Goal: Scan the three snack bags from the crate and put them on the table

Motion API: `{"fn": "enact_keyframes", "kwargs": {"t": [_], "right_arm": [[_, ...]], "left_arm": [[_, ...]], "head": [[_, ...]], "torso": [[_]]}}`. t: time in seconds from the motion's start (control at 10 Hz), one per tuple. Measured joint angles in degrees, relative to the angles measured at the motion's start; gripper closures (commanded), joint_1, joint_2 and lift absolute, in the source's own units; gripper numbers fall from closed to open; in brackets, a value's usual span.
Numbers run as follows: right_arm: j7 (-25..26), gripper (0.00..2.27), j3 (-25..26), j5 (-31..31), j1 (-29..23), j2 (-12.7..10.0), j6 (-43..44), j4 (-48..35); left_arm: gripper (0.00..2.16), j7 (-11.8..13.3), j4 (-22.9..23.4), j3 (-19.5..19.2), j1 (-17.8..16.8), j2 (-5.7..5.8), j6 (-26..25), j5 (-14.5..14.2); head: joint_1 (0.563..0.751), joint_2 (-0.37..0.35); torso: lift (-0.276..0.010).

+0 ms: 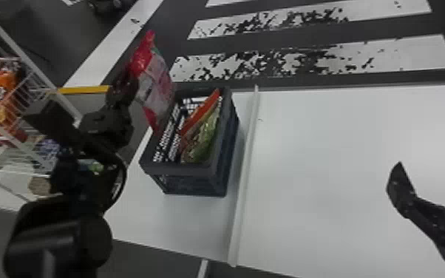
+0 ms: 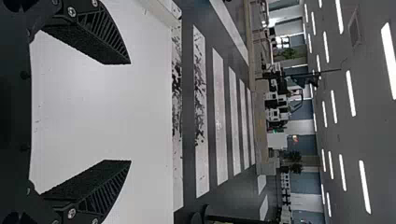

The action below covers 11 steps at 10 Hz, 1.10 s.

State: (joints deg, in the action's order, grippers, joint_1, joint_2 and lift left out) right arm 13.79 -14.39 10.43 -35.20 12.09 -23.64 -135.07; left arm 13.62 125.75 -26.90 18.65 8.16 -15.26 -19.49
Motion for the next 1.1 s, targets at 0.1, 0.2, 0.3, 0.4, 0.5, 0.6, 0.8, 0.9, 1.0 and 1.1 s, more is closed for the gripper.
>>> {"fn": "enact_keyframes", "kwargs": {"t": [0.1,0.2,0.3,0.4,0.5,0.6,0.8,0.9,1.0,1.1], "right_arm": [[0.0,0.13,-0.2,-0.3,0.1,-0.1,0.1,0.0],[0.0,0.13,-0.5,-0.5,0.3,-0.3,0.1,0.0],[0.0,0.13,-0.7,-0.7,0.3,-0.3,0.1,-0.1],[0.0,0.13,-0.8,-0.8,0.4,-0.4,0.1,-0.2],[0.0,0.13,-0.8,-0.9,0.3,-0.5,0.1,-0.2],[0.0,0.13,-0.8,-1.0,0.2,-0.6,0.2,-0.3],[0.2,0.13,-0.7,-1.2,-0.1,-0.7,0.2,-0.6],[0.6,0.13,-0.7,-1.4,-0.1,-0.8,0.3,-0.7],[0.9,0.13,-0.7,-1.5,-0.1,-0.9,0.5,-0.7],[1.2,0.13,-0.7,-1.5,-0.1,-1.0,0.7,-0.6]], "left_arm": [[2.13,1.8,4.1,-1.4,1.1,-0.09,-4.1,-3.6],[2.13,4.3,8.4,-3.3,2.2,-0.35,-9.3,-8.6],[2.13,6.9,11.4,-4.9,2.9,-0.76,-13.9,-13.4],[2.13,9.3,13.9,-6.5,3.3,-1.38,-18.5,-18.3],[2.13,10.7,16.2,-7.5,3.5,-1.93,-22.9,-22.2],[2.13,11.7,17.9,-8.0,3.5,-2.38,-26.8,-25.5],[2.13,12.6,21.8,-8.3,3.9,-3.33,-34.6,-30.4],[2.13,13.1,23.3,-8.2,4.2,-3.87,-38.0,-32.4],[2.13,13.2,24.0,-7.3,4.5,-4.67,-40.4,-33.0],[2.13,13.6,23.5,-5.3,4.8,-5.67,-41.3,-32.0]], "head": [[0.695,0.344],[0.695,0.328],[0.695,0.307],[0.695,0.282],[0.695,0.256],[0.695,0.243],[0.695,0.182],[0.695,0.151],[0.695,0.127],[0.695,0.115]], "torso": [[-0.094],[-0.094],[-0.094],[-0.094],[-0.094],[-0.094],[-0.094],[-0.094],[-0.094],[-0.094]]}}
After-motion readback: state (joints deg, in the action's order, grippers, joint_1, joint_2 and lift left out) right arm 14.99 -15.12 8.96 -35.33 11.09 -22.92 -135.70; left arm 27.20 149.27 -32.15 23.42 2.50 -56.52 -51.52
